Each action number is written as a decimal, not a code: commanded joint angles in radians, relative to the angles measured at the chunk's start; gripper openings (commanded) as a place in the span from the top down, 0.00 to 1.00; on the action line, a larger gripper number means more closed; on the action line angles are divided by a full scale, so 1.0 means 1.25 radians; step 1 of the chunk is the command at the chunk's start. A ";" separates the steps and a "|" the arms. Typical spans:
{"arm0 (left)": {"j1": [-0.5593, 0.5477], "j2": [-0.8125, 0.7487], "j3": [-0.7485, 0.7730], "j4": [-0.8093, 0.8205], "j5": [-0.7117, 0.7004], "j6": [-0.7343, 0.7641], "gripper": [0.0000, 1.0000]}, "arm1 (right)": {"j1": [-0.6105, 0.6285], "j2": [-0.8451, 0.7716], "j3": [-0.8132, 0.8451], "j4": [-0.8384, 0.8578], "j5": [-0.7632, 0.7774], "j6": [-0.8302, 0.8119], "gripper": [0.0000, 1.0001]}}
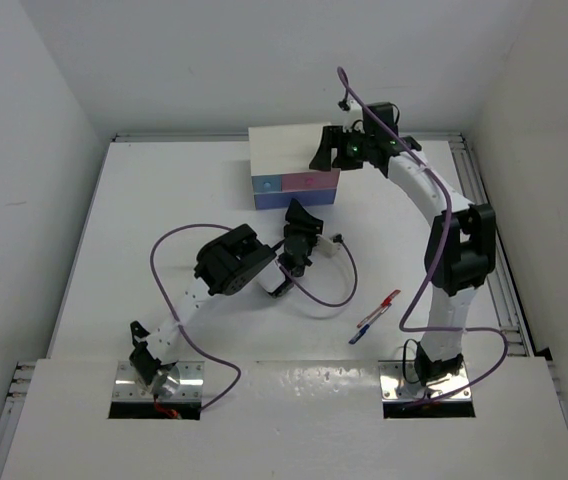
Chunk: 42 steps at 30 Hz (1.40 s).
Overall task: Sort the stationery into containers
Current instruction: Open the drawer
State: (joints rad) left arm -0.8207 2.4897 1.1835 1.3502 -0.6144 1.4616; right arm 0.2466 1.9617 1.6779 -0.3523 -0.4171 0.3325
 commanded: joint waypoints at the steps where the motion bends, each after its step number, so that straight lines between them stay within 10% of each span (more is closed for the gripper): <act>1: 0.012 0.029 0.002 0.438 0.004 -0.027 0.44 | 0.009 0.006 0.033 0.016 -0.006 -0.005 0.28; 14: 0.027 0.038 0.025 0.405 0.028 -0.048 0.55 | 0.013 0.020 0.043 0.018 -0.006 0.000 0.28; 29: 0.023 0.034 0.026 0.407 0.048 -0.044 0.89 | 0.016 0.023 0.039 0.017 -0.012 0.000 0.29; 33: 0.020 0.033 0.023 0.415 0.050 -0.044 0.84 | 0.016 0.025 0.037 0.016 -0.012 0.000 0.30; 36: 0.016 0.038 0.028 0.416 0.045 -0.043 0.59 | 0.017 0.021 0.033 0.014 -0.012 -0.002 0.29; 42: 0.010 0.042 0.032 0.427 0.057 -0.037 0.55 | 0.016 0.025 0.035 0.011 -0.015 -0.003 0.29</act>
State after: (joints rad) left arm -0.7990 2.5172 1.2144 1.3514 -0.5732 1.4372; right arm 0.2577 1.9915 1.6932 -0.3393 -0.4198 0.3328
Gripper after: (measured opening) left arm 0.447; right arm 0.709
